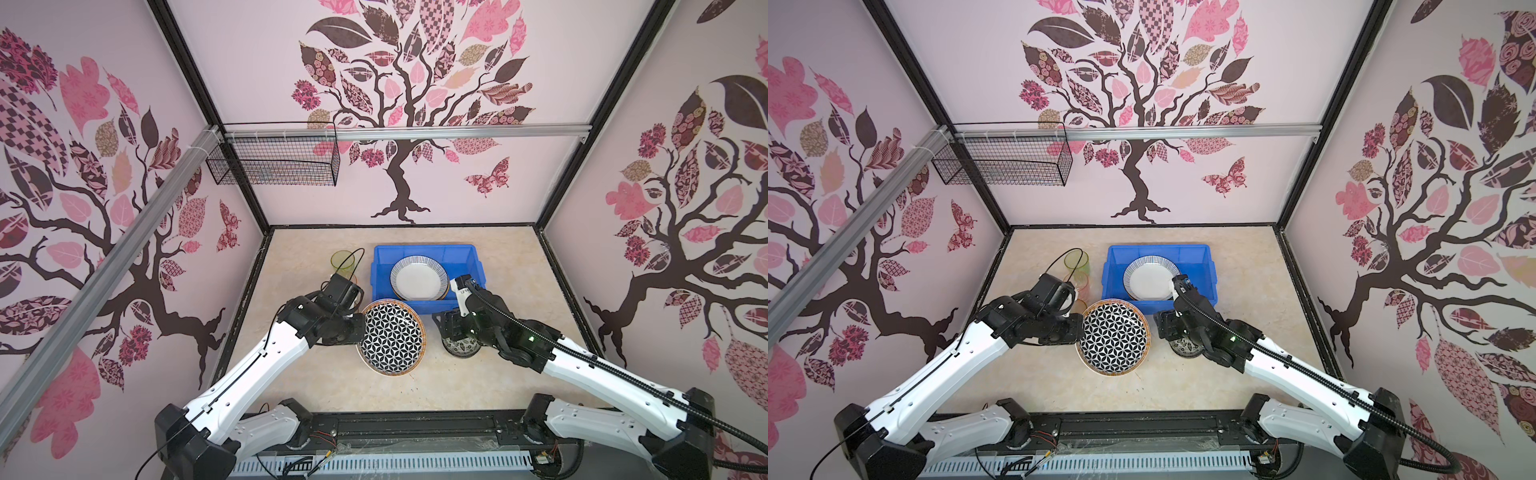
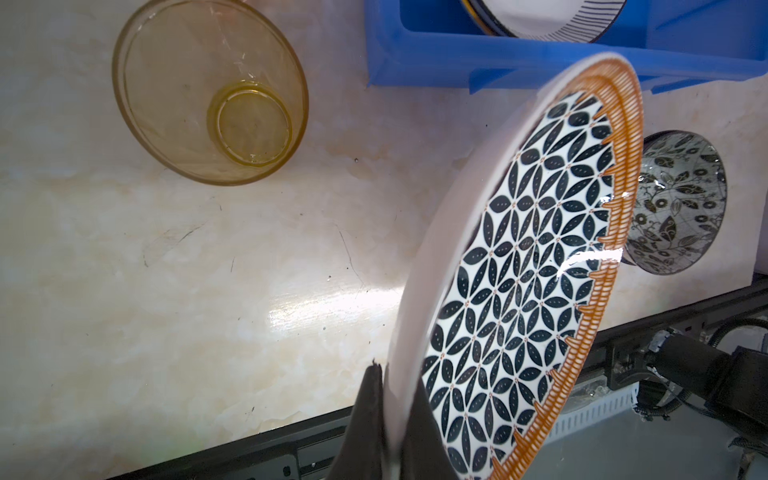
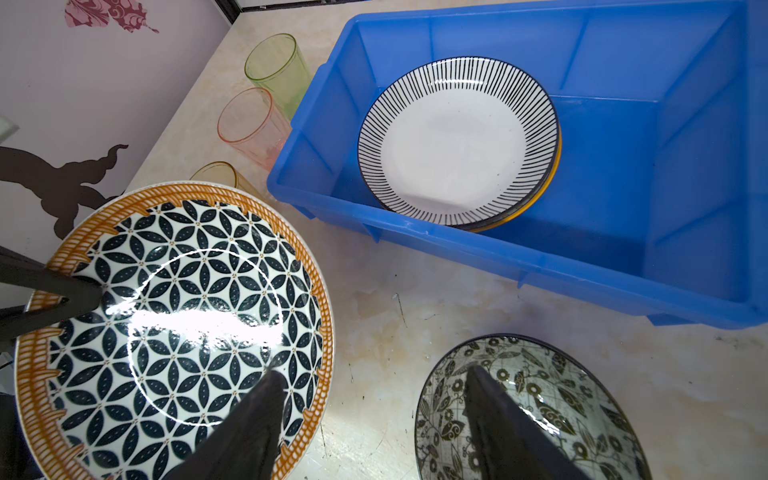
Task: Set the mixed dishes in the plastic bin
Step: 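Tilt up the orange-rimmed plate with the left gripper, then lift and carry the orange-rimmed plate over the blue bin with the left gripper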
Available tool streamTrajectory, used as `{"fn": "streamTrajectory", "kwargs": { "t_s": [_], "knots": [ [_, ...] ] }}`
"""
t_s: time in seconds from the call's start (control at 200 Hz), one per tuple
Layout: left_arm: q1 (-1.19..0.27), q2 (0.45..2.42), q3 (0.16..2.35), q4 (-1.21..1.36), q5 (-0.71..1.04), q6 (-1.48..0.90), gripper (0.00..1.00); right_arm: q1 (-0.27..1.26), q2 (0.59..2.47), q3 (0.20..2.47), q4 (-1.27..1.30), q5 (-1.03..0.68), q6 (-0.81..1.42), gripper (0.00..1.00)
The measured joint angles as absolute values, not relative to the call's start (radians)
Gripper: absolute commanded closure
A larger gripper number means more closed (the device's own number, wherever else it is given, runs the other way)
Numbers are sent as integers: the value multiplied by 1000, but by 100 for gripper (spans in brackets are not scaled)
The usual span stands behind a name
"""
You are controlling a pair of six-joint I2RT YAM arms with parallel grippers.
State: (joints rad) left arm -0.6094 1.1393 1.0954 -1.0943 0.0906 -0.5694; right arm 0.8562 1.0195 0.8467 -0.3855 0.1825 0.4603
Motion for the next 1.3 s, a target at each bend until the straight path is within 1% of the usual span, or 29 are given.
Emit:
{"fn": "streamTrajectory", "kwargs": {
  "t_s": [0.24, 0.41, 0.735, 0.976, 1.301],
  "knots": [
    [-607, 1202, 1147, -1081, 75, -559, 100, 856, 1017, 850, -390, 216, 445, 26],
    [-591, 1254, 1177, -1028, 73, -555, 100, 840, 1014, 859, -390, 215, 445, 26],
    [-509, 1341, 1247, -972, 100, -548, 100, 719, 979, 861, -378, 149, 448, 25],
    [-500, 1451, 1357, -924, 118, -539, 100, 717, 981, 861, -379, 127, 444, 25],
    [-491, 1610, 1461, -890, 122, -523, 100, 708, 982, 886, -393, 140, 402, 24]
  ]
}}
